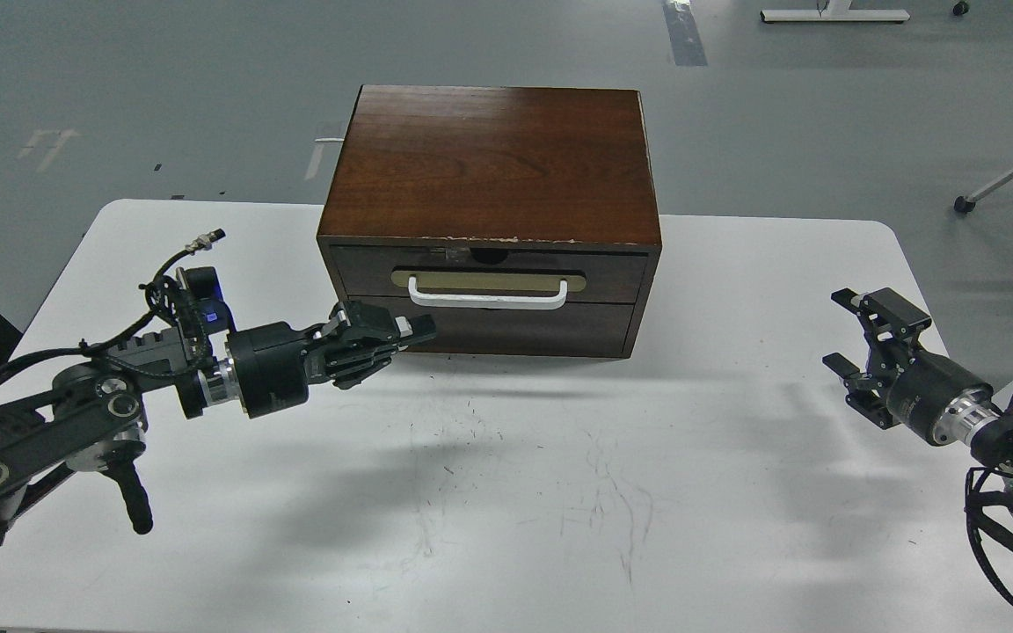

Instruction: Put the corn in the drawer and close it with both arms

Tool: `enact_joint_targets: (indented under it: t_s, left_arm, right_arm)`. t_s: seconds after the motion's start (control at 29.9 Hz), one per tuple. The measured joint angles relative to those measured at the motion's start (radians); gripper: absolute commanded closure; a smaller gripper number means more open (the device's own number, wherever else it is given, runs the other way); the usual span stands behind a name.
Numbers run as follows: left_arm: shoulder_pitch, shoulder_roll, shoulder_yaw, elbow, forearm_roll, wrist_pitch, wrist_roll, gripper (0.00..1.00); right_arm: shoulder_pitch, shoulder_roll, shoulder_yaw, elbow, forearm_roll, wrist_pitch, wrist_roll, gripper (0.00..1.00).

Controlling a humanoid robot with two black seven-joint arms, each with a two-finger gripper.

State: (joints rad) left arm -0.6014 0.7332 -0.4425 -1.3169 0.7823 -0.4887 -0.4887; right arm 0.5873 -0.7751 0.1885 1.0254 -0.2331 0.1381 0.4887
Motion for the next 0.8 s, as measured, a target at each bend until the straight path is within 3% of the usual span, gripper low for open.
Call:
enact_joint_targets:
  t_s: [0.2,0.33,0.53,0.8]
  left_arm:
    - [0.000,0.096,-0.132,-0.031,-0.263,0.000,0.000,0.01]
    - [0.000,0.122,-0.193,0.024,-0.380,0.000,0.000,0.01]
    - [0.029,0.153,-0.199,0.097,-0.486,0.000,0.000,0.01]
    - [0.160,0.112,-0.193,0.182,-0.586,0.000,0.000,0.01]
  right_arm:
    - [0.000,0.004,0.072,0.001,0.000,0.002,0.000,0.03]
    - [0.000,0.018,0.136,0.000,0.000,0.002,0.000,0.03]
    - [0.000,0.065,0.191,-0.006,0.077,-0.004,0.000,0.02]
    - [0.001,0.126,0.203,-0.008,0.199,-0.033,0.000,0.02]
